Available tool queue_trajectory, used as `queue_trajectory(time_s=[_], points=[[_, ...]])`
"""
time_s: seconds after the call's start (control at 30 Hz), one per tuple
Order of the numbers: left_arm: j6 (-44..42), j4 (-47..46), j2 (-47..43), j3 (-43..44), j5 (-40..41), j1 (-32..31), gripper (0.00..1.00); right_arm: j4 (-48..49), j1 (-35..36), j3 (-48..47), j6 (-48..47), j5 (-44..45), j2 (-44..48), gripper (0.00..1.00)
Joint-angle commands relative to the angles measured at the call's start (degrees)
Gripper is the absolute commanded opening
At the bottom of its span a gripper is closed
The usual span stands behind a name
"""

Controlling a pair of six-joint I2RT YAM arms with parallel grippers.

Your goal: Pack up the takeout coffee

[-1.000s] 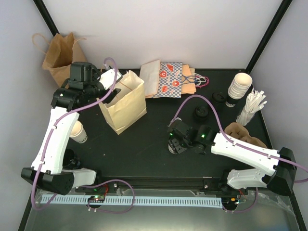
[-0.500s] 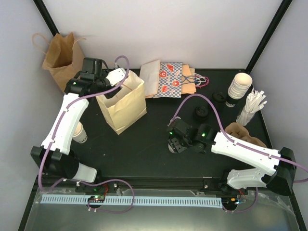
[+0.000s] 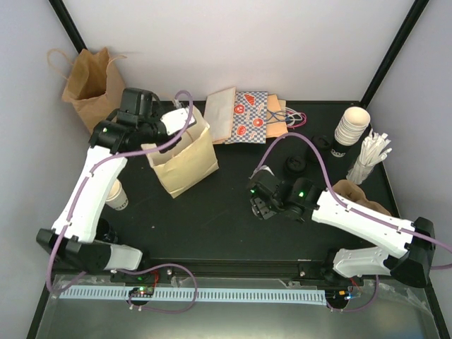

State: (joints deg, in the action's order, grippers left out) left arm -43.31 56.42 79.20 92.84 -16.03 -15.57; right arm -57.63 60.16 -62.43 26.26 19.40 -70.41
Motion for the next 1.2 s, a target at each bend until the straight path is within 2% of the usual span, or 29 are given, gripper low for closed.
queue_trajectory(time_s=[0.0, 0.23, 0.47, 0.7, 0.97, 1.17], points=[[1.33, 3.82, -5.42, -1.18, -1.08, -4.68, 0.01, -2.25, -1.36, -3.57, 0.72, 3.36, 1.47, 0.72], [6.44, 4.92, -12.06, -5.56, 2.73, -13.47, 0.02, -7.49, -1.89, -13.38, -1.41, 3.43, 2.64, 0.72], [12.32, 5.53, -13.57, -8.08, 5.27, -22.9, 0.02, -14.26, -1.87, -25.55, -2.47, 2.99, 3.51, 0.72], [17.18, 4.45, -14.87, -9.23, 6.59, -28.45, 0.02, -21.09, -1.89, -34.66, -3.0, 5.66, 2.58, 0.72], [21.28, 4.47, -16.93, -11.13, 7.92, -31.97, 0.02, -19.97, -1.81, -44.71, -8.3, -8.11, 0.13, 0.69], [23.36, 4.7, -17.73, -11.83, 8.04, -33.49, 0.03, -16.57, -1.51, -48.9, -10.55, -15.56, -2.57, 0.68]])
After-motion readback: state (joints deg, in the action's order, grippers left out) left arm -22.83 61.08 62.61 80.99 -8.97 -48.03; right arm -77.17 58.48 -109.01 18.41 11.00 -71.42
